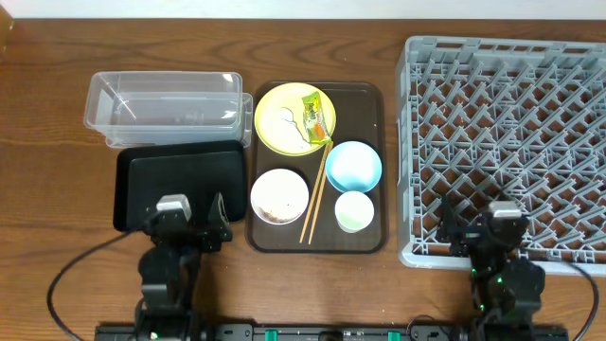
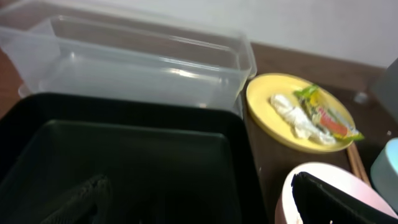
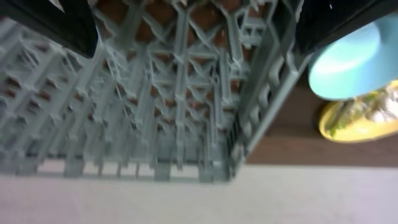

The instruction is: Sort waste into correct bins and load items into the dishwasher rack

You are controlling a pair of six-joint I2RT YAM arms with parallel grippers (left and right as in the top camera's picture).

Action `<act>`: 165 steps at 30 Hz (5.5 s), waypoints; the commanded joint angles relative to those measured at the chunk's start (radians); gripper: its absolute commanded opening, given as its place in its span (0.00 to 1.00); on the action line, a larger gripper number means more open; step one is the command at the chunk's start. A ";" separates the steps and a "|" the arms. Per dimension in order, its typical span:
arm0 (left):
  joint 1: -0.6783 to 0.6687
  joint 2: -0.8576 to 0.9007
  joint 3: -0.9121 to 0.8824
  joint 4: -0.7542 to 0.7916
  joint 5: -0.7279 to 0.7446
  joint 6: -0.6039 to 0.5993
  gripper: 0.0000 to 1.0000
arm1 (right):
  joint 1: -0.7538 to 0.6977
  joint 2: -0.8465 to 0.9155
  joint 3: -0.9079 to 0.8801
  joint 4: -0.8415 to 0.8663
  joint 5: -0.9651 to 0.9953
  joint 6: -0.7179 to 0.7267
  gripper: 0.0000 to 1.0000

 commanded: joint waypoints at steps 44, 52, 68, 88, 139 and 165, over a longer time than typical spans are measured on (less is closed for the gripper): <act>-0.212 1.271 1.168 -0.363 0.072 -0.089 0.84 | 0.010 0.873 0.777 -0.511 0.032 0.060 0.99; -0.290 1.480 1.168 -0.251 0.069 -0.171 0.84 | 0.010 0.873 0.777 -0.519 0.032 0.060 0.99; -0.324 1.719 1.167 -0.164 0.069 -0.223 0.84 | 0.010 0.873 0.777 -0.523 0.032 0.060 0.99; -0.324 1.736 1.162 -0.160 0.080 -0.223 0.06 | 0.010 0.873 0.777 -0.526 0.032 0.060 0.99; -0.393 1.617 1.156 -0.032 -0.027 -0.136 0.65 | 0.010 0.873 0.777 -0.525 0.032 0.060 0.99; -0.442 1.791 1.156 0.053 -0.027 -0.320 0.70 | 0.010 0.873 0.777 -0.528 0.032 0.060 0.99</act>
